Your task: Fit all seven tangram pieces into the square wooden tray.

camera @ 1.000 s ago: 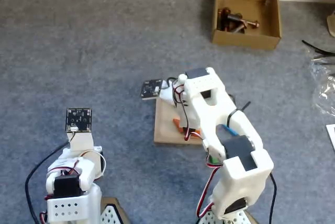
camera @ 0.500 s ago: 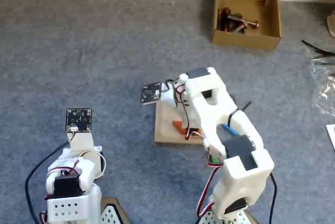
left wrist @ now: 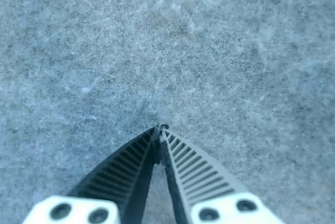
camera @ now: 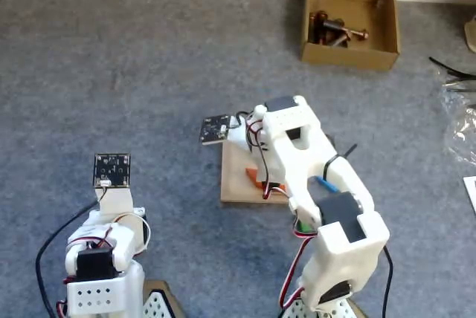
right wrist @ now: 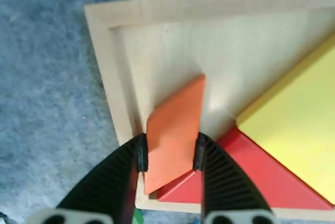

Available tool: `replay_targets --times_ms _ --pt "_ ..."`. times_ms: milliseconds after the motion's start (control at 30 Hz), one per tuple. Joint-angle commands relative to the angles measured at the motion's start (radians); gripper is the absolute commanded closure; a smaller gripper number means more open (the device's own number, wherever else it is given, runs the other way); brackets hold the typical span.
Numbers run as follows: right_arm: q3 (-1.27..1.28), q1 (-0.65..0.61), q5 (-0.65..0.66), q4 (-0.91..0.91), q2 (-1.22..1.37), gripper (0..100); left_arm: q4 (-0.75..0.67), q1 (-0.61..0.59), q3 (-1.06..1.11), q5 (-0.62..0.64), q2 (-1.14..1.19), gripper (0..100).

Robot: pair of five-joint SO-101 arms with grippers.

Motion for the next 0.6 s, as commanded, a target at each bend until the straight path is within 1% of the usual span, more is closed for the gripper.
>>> replay_targets --times_ms 0,133,267,433,567 --pt "-0.041 0.038 -0.003 0.061 -0.038 90.3 0.008 -0.008 0.021 0.002 0.007 100" --pt "-0.114 0.039 0.011 0.140 -0.038 90.3 0.008 -0.008 0.021 0.002 0.007 100" --pt "-0.142 0.039 0.011 0.160 -0.038 90.2 0.008 -0.008 0.021 0.002 0.007 100" --pt "-0.142 0.041 0.006 0.154 -0.038 82.1 0.008 -0.008 0.021 0.002 0.007 100" --pt "-0.140 0.041 0.006 0.153 -0.036 81.7 0.008 -0.008 0.021 0.002 0.007 100"
